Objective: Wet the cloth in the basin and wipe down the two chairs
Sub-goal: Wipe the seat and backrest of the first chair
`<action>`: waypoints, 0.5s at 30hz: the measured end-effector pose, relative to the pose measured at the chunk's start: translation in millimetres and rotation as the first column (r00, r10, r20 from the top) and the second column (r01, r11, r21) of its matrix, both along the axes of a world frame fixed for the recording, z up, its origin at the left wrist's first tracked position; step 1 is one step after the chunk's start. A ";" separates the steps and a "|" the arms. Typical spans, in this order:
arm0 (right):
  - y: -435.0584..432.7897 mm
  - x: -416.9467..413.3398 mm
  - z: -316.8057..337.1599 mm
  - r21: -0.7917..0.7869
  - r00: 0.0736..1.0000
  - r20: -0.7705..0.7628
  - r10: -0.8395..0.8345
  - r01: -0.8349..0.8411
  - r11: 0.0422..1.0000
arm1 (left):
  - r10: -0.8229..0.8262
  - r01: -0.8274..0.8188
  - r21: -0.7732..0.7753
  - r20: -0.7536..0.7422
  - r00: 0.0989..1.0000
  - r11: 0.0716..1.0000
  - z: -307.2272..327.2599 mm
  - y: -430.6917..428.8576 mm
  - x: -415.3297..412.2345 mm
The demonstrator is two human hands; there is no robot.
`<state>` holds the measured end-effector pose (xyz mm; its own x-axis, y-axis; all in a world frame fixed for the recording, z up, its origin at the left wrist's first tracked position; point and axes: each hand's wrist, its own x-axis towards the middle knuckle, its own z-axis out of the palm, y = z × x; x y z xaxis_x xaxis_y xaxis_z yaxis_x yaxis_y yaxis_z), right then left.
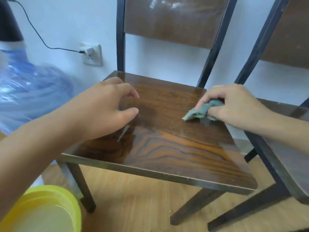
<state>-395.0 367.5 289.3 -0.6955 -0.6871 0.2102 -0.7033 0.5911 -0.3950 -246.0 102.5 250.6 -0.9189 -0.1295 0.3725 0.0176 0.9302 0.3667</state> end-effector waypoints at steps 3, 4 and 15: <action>-47.0 -29.1 -25.7 -0.016 0.994 -0.014 -0.112 0.112 0.994 | 0.005 -0.004 -0.024 0.040 0.999 1.000 -2.9 -1.8 -1.9; -56.6 -26.2 -31.0 -0.027 0.993 -0.024 -0.115 0.114 0.993 | 0.009 -0.008 -0.021 0.048 0.999 1.000 -3.2 -4.6 -1.8; -57.5 85.0 1.2 0.048 0.886 0.105 0.451 -0.458 0.888 | 0.140 -0.140 0.010 0.023 0.990 0.990 4.0 -52.1 18.6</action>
<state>-310.0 309.9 290.5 -0.3167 -0.9430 0.1024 -0.8656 0.2432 -0.4377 -227.4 50.4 254.7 -0.8995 -0.2619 0.3498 -0.1212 0.9187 0.3760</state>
